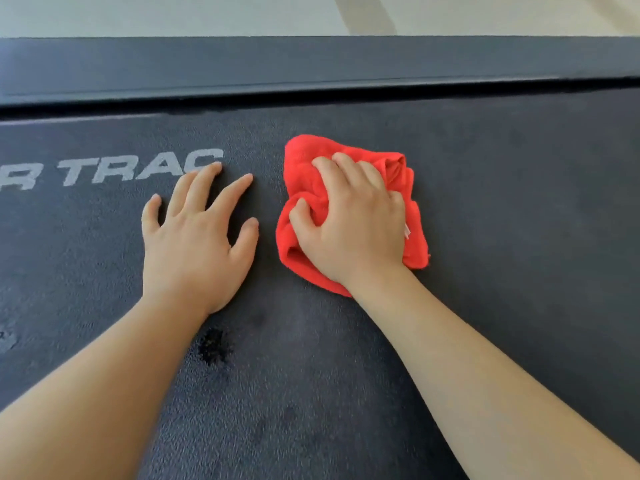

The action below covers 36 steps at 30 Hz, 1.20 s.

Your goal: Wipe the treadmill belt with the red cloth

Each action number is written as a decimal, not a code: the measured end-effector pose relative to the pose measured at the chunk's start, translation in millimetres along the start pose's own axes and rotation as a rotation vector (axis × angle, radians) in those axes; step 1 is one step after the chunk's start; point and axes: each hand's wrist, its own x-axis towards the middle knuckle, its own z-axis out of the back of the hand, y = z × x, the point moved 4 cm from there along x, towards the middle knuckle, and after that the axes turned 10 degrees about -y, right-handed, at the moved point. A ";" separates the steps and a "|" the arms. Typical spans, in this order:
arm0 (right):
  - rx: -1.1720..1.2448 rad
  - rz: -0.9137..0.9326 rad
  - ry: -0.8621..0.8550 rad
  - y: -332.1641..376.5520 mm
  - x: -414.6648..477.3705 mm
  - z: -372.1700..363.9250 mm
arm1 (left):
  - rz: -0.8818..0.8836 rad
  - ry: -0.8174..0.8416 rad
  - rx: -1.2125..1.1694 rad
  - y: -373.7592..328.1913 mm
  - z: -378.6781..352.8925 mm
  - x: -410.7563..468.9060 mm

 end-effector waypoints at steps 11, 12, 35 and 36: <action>-0.035 0.021 0.021 -20.7 83.2 -33.5 | 0.007 -0.002 -0.007 1.2 0.2 1.6; -0.041 0.033 0.026 -20.0 78.6 -30.9 | 0.007 0.000 -0.006 1.2 0.2 1.7; 0.051 0.088 0.012 18.1 4.9 -6.1 | 0.011 0.017 -0.021 2.0 -1.1 1.2; 0.061 0.086 0.002 18.4 -10.8 1.6 | 0.013 0.015 -0.031 1.8 -0.6 1.3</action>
